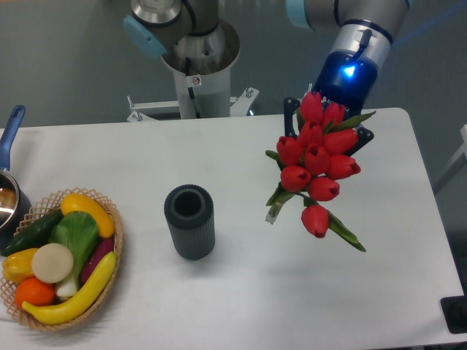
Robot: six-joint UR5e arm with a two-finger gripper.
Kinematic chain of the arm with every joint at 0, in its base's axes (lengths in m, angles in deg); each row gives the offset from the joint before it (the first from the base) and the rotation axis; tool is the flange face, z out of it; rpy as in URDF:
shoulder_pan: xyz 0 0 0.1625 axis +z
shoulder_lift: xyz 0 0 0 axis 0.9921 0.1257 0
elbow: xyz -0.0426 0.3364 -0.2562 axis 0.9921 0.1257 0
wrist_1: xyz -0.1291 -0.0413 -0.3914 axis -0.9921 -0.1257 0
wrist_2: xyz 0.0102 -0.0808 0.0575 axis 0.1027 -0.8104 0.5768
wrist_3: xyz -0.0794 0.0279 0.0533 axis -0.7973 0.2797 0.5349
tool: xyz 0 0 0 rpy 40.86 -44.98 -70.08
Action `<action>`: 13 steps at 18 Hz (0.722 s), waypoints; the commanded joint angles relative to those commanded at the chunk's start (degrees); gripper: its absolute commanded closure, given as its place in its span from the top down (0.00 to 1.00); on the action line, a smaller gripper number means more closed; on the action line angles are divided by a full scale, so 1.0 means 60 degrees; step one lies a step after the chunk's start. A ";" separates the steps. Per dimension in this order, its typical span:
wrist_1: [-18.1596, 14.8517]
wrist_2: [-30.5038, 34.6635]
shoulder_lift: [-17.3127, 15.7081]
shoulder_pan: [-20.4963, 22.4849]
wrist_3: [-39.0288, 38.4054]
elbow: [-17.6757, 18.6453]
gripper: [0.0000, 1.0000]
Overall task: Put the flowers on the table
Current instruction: 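Hold the red tulip bunch in the gripper and rotate it downward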
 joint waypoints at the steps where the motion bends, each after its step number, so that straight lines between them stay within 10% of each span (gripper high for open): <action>1: 0.0000 0.0000 -0.0015 0.0000 0.0029 0.0043 0.37; 8: -0.0015 0.0379 -0.0146 0.0204 0.0000 0.0044 0.37; 13: -0.0073 0.2645 -0.0629 0.0147 -0.0029 0.0073 0.37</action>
